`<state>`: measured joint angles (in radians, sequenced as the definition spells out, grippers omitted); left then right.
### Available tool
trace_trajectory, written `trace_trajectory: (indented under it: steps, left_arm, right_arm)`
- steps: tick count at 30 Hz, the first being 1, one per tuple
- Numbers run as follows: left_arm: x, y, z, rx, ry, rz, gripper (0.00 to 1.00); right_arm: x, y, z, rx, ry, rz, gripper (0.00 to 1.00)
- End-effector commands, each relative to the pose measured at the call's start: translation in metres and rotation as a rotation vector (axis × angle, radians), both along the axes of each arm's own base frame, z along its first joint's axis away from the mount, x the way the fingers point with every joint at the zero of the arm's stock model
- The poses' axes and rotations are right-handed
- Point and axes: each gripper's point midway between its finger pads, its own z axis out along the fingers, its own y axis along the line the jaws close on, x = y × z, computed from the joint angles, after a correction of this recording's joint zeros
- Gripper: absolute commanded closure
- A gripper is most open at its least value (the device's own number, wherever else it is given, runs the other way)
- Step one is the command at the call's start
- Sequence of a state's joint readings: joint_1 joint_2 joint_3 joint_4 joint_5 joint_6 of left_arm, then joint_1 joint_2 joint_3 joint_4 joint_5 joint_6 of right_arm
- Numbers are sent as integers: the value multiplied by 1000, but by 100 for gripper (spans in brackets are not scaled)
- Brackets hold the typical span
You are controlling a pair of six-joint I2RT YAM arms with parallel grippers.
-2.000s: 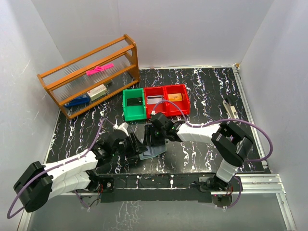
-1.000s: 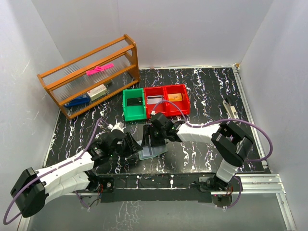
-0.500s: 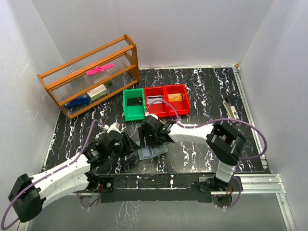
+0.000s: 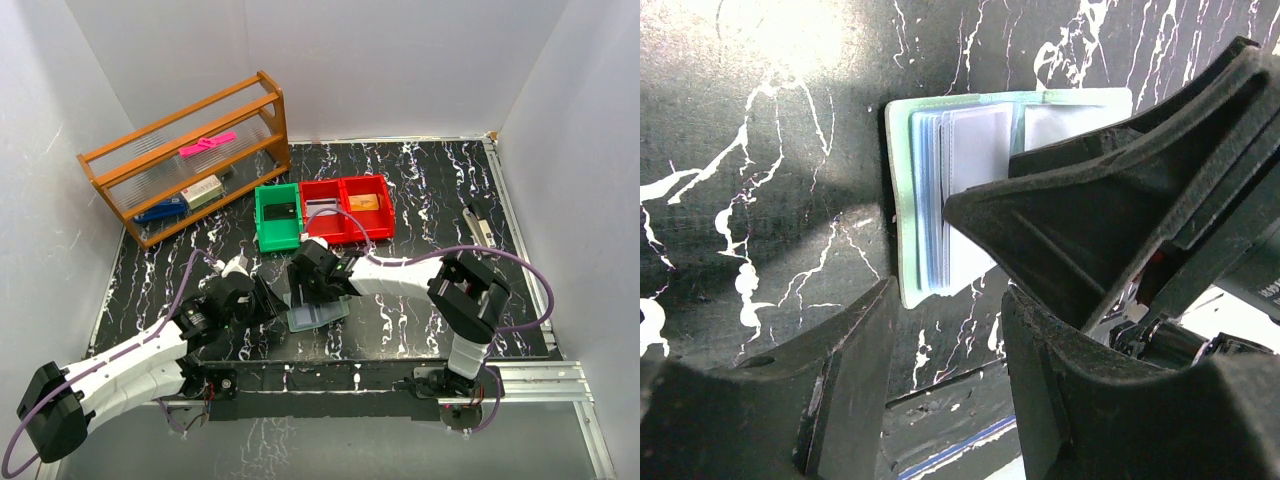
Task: Take the credit cards out of the card holder
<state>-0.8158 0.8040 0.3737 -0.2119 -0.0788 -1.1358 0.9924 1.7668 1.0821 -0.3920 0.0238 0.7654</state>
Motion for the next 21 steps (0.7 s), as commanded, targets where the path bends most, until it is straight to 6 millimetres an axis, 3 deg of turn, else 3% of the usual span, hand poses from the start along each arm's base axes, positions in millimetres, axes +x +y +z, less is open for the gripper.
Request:
trace_trajectory:
  steps: [1,5,12,21]
  left_arm:
    - [3,3,8,8,-22,14,56]
    - [6,7,13,10,-45,36,56]
    - [6,12,13,23,-47,49,55]
    - [5,8,10,16,-36,33,55]
  right_arm:
    - [-4,-8,-17,-65,12,-3,35]
    - [1,-17,-21,-126,-7,-23,32]
    - [1,-19,-27,-205,-34,-22,35]
    - [-2,-11,-24,-155,-22,-2,48]
